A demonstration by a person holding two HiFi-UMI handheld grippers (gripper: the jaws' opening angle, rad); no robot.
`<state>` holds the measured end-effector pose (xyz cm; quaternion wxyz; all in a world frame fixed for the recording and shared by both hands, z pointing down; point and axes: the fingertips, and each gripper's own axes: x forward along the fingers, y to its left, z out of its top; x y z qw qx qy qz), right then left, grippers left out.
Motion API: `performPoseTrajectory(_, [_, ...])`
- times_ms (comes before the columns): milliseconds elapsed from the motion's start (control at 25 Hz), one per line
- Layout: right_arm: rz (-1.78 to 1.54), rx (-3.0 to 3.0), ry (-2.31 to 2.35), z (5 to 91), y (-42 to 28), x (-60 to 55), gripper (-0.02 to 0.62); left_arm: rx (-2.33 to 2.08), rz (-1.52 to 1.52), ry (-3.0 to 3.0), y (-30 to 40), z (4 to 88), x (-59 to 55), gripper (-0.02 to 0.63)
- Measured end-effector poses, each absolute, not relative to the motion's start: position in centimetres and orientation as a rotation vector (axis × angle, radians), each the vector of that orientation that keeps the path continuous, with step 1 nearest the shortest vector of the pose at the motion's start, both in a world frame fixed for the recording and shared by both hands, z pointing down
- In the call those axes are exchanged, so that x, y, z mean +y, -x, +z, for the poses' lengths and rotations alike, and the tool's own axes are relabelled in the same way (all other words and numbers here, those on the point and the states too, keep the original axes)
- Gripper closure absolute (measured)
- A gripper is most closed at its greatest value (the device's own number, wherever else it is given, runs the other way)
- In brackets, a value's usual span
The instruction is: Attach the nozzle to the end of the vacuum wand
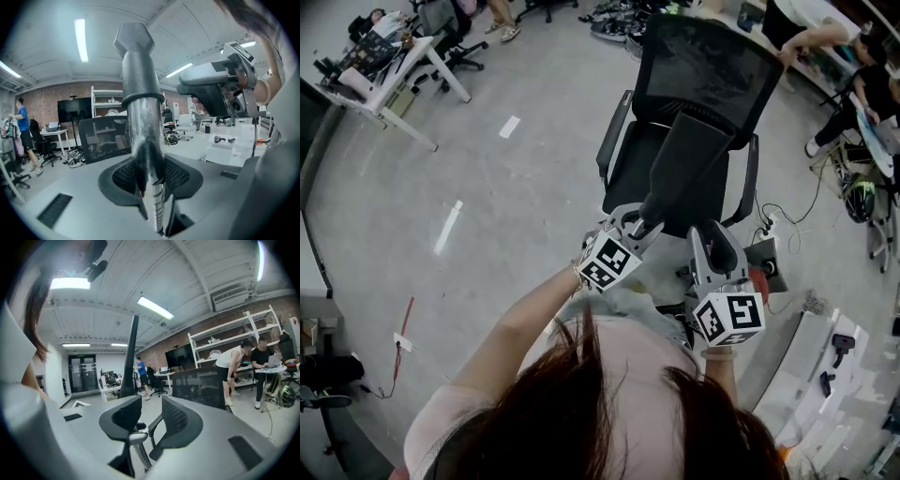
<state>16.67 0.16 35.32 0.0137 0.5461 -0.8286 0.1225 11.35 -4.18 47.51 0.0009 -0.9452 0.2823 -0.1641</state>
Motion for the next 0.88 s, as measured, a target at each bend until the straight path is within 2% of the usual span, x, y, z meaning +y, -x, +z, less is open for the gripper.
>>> performPoseTrajectory(360, [0.423,-2.371,-2.023,34.5,-16.8,3.8,0.471,0.872,-0.496,2.999,-8.1,46.5,-3.6,0.465])
performPoseTrajectory(880, [0.309,-2.101,-2.276,32.6,-9.0,11.4,0.483,0.789,-0.453,3.030,-3.8,46.0,-1.8,0.465])
